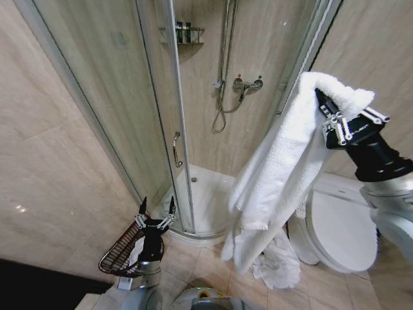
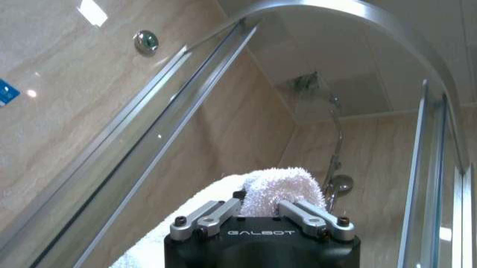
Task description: Discard the used towel into the hamper.
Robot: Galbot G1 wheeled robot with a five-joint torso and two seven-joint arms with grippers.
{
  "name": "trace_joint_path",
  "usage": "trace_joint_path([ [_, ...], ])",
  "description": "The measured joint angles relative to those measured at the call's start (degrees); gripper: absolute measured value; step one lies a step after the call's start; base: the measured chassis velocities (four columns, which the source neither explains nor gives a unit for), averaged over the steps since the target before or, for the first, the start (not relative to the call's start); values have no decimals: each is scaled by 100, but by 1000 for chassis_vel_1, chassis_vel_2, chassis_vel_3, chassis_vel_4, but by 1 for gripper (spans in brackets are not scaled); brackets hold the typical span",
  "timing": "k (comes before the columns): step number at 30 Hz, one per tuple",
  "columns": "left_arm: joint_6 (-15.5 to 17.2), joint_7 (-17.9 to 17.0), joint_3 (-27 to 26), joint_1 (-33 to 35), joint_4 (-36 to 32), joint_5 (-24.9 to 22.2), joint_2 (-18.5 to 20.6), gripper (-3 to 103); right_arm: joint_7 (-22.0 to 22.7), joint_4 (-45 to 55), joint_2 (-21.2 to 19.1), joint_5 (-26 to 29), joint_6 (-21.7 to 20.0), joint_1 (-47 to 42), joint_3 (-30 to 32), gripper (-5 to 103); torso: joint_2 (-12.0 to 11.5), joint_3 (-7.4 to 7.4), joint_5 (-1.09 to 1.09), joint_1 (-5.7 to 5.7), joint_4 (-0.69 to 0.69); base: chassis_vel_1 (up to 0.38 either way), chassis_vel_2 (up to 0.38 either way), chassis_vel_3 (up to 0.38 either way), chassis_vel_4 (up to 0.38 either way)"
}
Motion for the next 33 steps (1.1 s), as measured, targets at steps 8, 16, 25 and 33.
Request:
trace_joint_path([
  [8, 24, -148, 70, 16, -24, 54, 18, 100, -20, -30, -8, 95, 95, -7, 19, 5, 14, 8, 0, 7, 0, 0, 0, 0, 0],
  [16, 27, -177, 68, 12, -31, 61, 9, 100, -11, -26, -34, 133, 88, -3, 63, 5, 22, 13, 0, 12, 1, 3, -2, -6, 5],
  [25, 36, -194, 80, 3, -37, 56, 11, 100, 4, -28, -31, 198, 86, -14, 85, 5, 28, 16, -1, 15, 0, 84, -80, -115, 115],
  [33, 32, -212, 81, 12, -37, 57, 6, 100, 20, -25, -32, 279, 97, -13, 71, 5, 34, 16, 0, 12, 0, 220, -228, -213, 201],
])
